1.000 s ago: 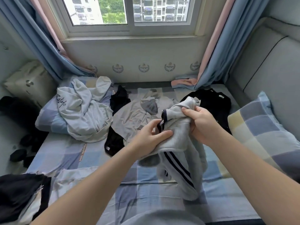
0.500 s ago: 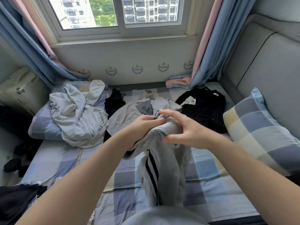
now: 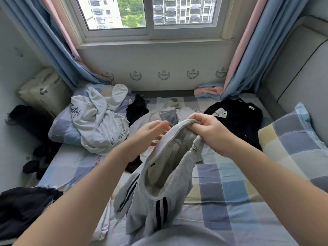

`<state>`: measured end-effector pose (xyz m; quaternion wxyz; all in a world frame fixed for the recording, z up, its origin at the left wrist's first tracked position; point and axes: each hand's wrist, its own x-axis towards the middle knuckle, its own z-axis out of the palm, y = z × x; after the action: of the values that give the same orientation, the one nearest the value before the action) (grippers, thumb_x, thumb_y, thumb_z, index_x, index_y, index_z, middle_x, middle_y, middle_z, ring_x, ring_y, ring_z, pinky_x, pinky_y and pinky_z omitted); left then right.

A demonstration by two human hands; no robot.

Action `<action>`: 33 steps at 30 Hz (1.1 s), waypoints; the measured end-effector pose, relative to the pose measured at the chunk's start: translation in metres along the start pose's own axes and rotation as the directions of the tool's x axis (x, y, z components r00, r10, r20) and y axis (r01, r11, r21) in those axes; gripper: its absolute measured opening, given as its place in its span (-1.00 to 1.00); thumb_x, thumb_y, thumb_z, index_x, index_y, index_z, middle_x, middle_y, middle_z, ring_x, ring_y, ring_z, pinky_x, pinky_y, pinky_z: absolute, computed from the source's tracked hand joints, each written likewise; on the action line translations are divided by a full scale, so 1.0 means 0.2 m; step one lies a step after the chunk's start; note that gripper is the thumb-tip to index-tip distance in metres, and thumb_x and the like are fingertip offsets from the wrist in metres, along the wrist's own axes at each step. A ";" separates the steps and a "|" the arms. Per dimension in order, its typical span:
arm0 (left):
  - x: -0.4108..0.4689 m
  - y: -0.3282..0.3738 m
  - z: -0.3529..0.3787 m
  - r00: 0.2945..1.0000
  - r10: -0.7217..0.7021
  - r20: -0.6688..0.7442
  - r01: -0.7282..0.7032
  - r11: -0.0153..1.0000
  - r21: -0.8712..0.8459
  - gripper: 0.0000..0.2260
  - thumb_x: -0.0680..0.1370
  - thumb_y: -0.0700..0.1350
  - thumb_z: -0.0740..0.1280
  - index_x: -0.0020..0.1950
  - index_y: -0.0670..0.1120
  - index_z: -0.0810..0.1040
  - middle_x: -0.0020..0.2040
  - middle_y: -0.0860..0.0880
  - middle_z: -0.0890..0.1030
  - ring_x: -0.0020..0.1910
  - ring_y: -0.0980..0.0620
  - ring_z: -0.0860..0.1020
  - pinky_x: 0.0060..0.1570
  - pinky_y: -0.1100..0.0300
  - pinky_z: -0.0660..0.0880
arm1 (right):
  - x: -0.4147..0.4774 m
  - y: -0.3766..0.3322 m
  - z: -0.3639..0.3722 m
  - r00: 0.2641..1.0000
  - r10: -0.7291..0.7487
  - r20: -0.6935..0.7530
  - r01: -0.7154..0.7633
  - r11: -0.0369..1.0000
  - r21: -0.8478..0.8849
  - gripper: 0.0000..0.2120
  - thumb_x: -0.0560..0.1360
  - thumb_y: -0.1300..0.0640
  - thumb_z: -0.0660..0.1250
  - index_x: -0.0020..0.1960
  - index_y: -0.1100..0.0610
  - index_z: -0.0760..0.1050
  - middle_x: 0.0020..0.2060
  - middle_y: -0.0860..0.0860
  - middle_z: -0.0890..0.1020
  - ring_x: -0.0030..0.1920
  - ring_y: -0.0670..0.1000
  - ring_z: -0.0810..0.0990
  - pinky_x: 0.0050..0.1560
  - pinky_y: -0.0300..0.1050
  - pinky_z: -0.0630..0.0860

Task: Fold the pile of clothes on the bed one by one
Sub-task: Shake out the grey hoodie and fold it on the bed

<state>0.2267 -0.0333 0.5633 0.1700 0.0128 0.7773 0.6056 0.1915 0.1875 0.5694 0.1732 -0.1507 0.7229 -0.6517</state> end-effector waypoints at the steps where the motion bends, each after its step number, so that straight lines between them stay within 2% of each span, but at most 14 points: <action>1: -0.01 -0.01 0.00 1.000 0.015 0.015 -0.016 0.997 0.069 -0.48 0.41 0.39 0.37 0.15 0.03 0.57 0.06 0.07 0.64 0.00 0.11 0.63 -0.02 0.25 0.56 | 0.01 0.00 0.00 1.000 0.019 -0.022 -0.018 0.999 0.038 -0.83 0.64 0.29 0.26 -0.08 0.16 0.57 -0.24 0.10 0.62 -0.25 0.00 0.57 -0.27 -0.19 0.51; 3: -0.03 -0.04 0.04 1.000 0.012 -0.010 -0.010 0.977 0.212 -0.51 0.33 0.28 0.48 0.17 0.14 0.50 0.11 0.12 0.60 0.03 0.22 0.61 -0.10 0.33 0.54 | 0.02 0.00 -0.01 0.996 0.045 -0.081 -0.040 0.998 0.057 -0.79 0.64 0.28 0.24 -0.12 0.13 0.57 -0.33 0.04 0.61 -0.34 -0.05 0.56 -0.36 -0.20 0.50; 5: -0.01 -0.11 0.10 0.990 0.006 -0.144 0.046 0.932 0.359 -0.58 0.40 0.03 0.51 0.17 0.11 0.42 0.13 0.07 0.52 0.07 0.12 0.57 -0.11 0.28 0.52 | 0.04 0.00 -0.02 0.985 0.049 -0.167 -0.040 0.998 0.056 -0.75 0.64 0.26 0.23 -0.17 0.10 0.57 -0.34 0.05 0.57 -0.33 0.01 0.52 -0.32 -0.12 0.48; 8: 0.01 -0.19 0.12 0.937 -0.128 -0.325 0.298 0.779 0.552 -0.78 0.47 -0.13 0.37 0.05 0.00 0.38 -0.02 -0.01 0.52 -0.10 -0.01 0.57 -0.27 0.10 0.49 | 0.07 0.02 -0.06 0.940 0.038 -0.339 -0.032 0.999 0.023 -0.81 0.59 0.18 0.27 -0.18 0.17 0.54 -0.29 0.13 0.51 -0.25 0.10 0.46 -0.22 0.07 0.44; 9: 0.02 -0.20 0.11 0.922 -0.197 -0.334 0.364 0.736 0.570 -0.88 0.47 -0.17 0.31 -0.04 -0.06 0.40 -0.09 -0.04 0.56 -0.17 -0.07 0.60 -0.35 0.12 0.45 | 0.07 0.03 -0.08 0.927 0.027 -0.375 -0.033 0.999 -0.011 -0.82 0.56 0.14 0.28 -0.15 0.22 0.53 -0.28 0.14 0.51 -0.24 0.11 0.46 -0.20 0.11 0.45; 11: 0.03 -0.22 0.07 0.913 -0.261 -0.314 0.389 0.791 0.473 -0.92 0.48 -0.29 0.20 -0.17 -0.15 0.44 -0.21 -0.16 0.61 -0.23 -0.17 0.65 -0.35 0.07 0.54 | 0.05 0.06 -0.13 0.920 0.010 -0.392 -0.046 0.996 -0.082 -0.77 0.51 0.07 0.27 -0.11 0.25 0.51 -0.29 0.15 0.51 -0.25 0.11 0.46 -0.19 0.12 0.48; 14: 0.06 -0.15 0.05 0.922 -0.117 -0.370 0.203 0.958 0.204 -0.79 0.58 -0.35 0.19 -0.21 -0.15 0.47 -0.27 -0.14 0.57 -0.32 -0.06 0.63 -0.20 -0.12 0.63 | 0.00 0.13 -0.23 0.928 0.043 -0.371 -0.148 0.954 -0.260 -0.73 0.48 0.04 0.27 -0.15 0.27 0.45 -0.35 0.12 0.48 -0.31 0.11 0.46 -0.25 0.11 0.50; 17: 0.08 -0.04 0.09 0.926 0.054 -0.374 -0.005 0.991 0.131 -0.82 0.62 -0.27 0.27 -0.17 -0.13 0.53 -0.27 -0.12 0.55 -0.32 -0.02 0.53 -0.23 -0.17 0.57 | -0.04 0.18 -0.26 0.941 0.205 -0.271 -0.329 0.745 -0.580 -0.79 0.47 -0.01 0.39 -0.04 0.11 0.47 -0.18 0.02 0.62 -0.15 0.10 0.62 -0.05 0.13 0.60; 19: 0.09 0.02 0.14 0.938 0.144 -0.316 -0.093 0.981 0.171 -0.84 0.61 -0.25 0.29 -0.16 -0.14 0.54 -0.31 -0.10 0.53 -0.36 0.03 0.43 -0.37 -0.02 0.40 | -0.06 0.19 -0.21 0.965 0.194 -0.178 -0.263 0.712 -0.652 -0.43 0.41 -0.13 0.50 0.33 -0.01 0.40 0.15 -0.03 0.55 0.15 0.02 0.56 0.21 0.05 0.53; 21: 0.10 0.07 0.18 0.939 0.208 -0.274 -0.157 0.968 0.198 -0.82 0.59 -0.26 0.30 -0.19 -0.11 0.56 -0.36 -0.05 0.50 -0.43 0.08 0.35 -0.39 0.16 0.28 | -0.05 0.19 -0.10 0.988 0.053 -0.145 -0.131 0.787 -0.603 -0.25 0.38 -0.16 0.52 0.47 -0.04 0.29 0.27 -0.03 0.46 0.26 -0.02 0.47 0.33 -0.01 0.44; 23: 0.10 0.13 0.17 0.933 0.258 -0.252 -0.208 0.956 0.207 -0.81 0.58 -0.25 0.32 -0.22 -0.07 0.56 -0.41 0.01 0.48 -0.48 0.12 0.33 -0.44 0.24 0.26 | -0.02 0.20 -0.04 0.979 -0.041 -0.201 -0.092 0.788 -0.609 -0.48 0.41 -0.08 0.49 0.32 -0.07 0.42 0.17 -0.02 0.56 0.19 0.03 0.54 0.24 0.06 0.48; 25: 0.09 0.16 0.12 0.928 0.269 -0.259 -0.212 0.950 0.228 -0.81 0.58 -0.23 0.33 -0.22 -0.06 0.55 -0.45 0.05 0.45 -0.52 0.13 0.30 -0.48 0.25 0.23 | 0.00 0.19 -0.03 0.966 -0.025 -0.259 -0.163 0.718 -0.677 -0.84 0.46 0.02 0.43 -0.02 0.00 0.49 -0.09 0.02 0.62 0.01 0.14 0.60 0.03 0.10 0.54; 28: 0.08 0.13 -0.04 0.914 0.293 -0.281 -0.156 0.892 0.424 -0.85 0.57 -0.20 0.39 -0.21 -0.09 0.54 -0.49 0.11 0.44 -0.55 0.16 0.29 -0.49 0.24 0.24 | 0.01 0.18 -0.08 0.976 0.019 -0.217 -0.148 0.789 -0.596 -0.73 0.51 0.10 0.45 -0.23 0.18 0.42 -0.32 0.11 0.55 -0.26 0.10 0.52 -0.25 0.00 0.42; 33: 0.03 0.03 -0.23 0.953 0.233 -0.191 0.008 0.615 0.788 -0.92 0.52 -0.06 0.48 -0.16 0.02 0.64 -0.31 0.11 0.55 -0.39 0.17 0.49 -0.44 0.27 0.33 | 0.00 0.05 -0.08 0.995 -0.022 -0.096 -0.012 0.941 -0.337 -0.80 0.50 0.16 0.50 -0.14 0.25 0.53 -0.44 0.05 0.43 -0.41 0.02 0.25 -0.39 -0.16 0.19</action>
<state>0.2074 -0.0728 0.5775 -0.0009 0.0505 0.9757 0.2130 0.1855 0.2026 0.5618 0.1073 -0.1477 0.8310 -0.5255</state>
